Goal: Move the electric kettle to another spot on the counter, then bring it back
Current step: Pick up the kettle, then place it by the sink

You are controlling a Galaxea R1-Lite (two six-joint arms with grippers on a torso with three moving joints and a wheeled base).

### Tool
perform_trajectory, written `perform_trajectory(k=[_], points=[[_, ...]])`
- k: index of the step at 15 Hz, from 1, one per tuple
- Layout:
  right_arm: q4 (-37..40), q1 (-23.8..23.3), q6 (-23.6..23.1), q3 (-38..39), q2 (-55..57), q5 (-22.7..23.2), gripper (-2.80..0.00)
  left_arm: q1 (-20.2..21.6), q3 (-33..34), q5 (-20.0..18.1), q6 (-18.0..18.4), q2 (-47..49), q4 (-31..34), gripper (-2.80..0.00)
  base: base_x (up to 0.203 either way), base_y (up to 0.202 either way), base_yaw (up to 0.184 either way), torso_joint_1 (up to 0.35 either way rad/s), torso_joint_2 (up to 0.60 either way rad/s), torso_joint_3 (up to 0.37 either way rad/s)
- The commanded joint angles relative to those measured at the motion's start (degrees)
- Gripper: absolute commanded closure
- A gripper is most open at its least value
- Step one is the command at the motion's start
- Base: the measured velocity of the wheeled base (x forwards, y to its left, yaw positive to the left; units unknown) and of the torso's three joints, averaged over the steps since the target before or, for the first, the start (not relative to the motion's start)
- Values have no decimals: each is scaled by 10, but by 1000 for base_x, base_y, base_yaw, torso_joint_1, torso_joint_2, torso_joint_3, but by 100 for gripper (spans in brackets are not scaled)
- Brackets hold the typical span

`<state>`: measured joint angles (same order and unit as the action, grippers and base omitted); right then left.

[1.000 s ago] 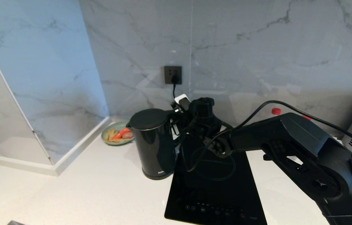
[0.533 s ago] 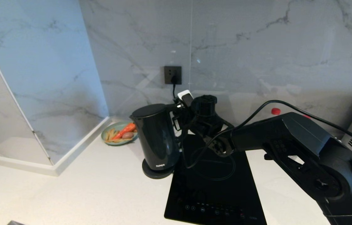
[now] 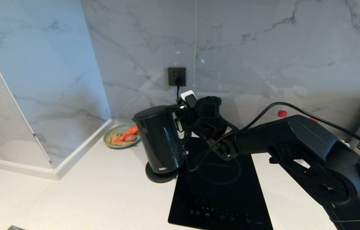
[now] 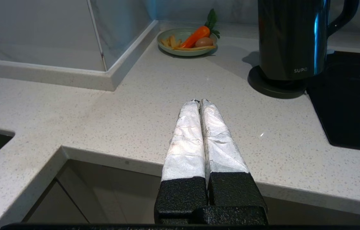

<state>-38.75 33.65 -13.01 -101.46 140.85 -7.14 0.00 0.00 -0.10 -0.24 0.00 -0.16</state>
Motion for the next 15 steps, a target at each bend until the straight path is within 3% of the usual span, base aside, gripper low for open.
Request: perform_trajectory(k=[1,15], points=[[-7,0,-1,-4,-7,-2,0,0,2,0,0,-1,0,0,0,0,0,0,0,0],[-19,3,2,-5,-24,-2,0,0,2,0,0,-1,0,0,0,0,0,0,0,0]])
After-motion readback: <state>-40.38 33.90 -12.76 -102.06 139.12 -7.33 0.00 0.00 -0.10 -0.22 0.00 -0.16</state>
